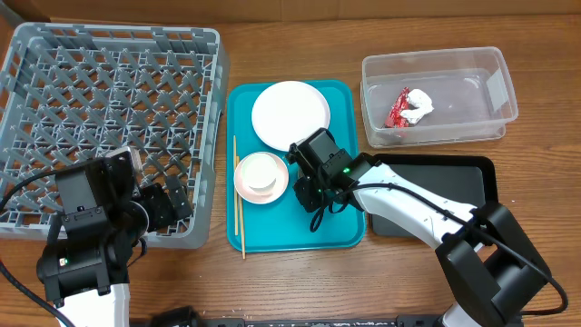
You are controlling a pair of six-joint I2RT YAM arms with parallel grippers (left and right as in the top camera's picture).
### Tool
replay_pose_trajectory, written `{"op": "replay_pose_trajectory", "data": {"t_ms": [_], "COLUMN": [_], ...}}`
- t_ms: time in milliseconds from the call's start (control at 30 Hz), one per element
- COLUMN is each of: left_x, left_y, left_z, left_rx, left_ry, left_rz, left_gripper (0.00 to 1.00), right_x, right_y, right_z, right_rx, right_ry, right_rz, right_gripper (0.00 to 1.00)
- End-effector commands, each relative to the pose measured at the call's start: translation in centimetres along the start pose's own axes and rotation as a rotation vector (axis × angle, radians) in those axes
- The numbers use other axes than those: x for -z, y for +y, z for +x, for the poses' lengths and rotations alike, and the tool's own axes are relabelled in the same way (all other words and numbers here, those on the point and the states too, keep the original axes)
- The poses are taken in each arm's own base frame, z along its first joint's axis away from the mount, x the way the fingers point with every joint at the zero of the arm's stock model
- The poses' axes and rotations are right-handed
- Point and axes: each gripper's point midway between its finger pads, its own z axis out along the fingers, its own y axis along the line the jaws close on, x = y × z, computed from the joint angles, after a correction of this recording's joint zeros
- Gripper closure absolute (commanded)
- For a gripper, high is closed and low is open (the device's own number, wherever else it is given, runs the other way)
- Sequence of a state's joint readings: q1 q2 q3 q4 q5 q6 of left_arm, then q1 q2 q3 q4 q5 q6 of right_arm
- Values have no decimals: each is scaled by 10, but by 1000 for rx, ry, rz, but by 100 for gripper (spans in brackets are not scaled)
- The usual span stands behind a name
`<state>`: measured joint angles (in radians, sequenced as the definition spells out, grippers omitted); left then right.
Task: Sort waste into correct bins and load items into the dishwasher
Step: 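Move the right gripper to the grey rice bowl and grasp its rim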
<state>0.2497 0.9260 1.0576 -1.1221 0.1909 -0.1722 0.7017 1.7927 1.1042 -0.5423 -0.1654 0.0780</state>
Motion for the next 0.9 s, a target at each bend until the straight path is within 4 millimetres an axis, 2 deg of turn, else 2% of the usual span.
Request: {"op": "replay_pose_trajectory", "data": {"t_ms": [0, 367, 667, 767, 867], "left_x": [5, 5, 5, 5, 5], "left_y": [-3, -3, -3, -3, -3], "left_z": [-7, -7, -7, -7, -6], "left_rx": [-27, -27, -27, -27, -27], "left_ry": [-23, -23, -23, -23, -21], "left_rz": [13, 12, 13, 13, 12], "left_gripper": [0, 0, 0, 0, 0], "right_x": [-2, -8, -8, -7, 2], "right_y": [-2, -5, -6, -5, -3], "right_z": [2, 15, 20, 19, 14], "right_rx": [-10, -35, -42, -63, -84], "right_ry": [5, 59, 78, 78, 80], "right_rz": [15, 24, 27, 28, 29], "right_gripper": [74, 82, 96, 96, 96]}}
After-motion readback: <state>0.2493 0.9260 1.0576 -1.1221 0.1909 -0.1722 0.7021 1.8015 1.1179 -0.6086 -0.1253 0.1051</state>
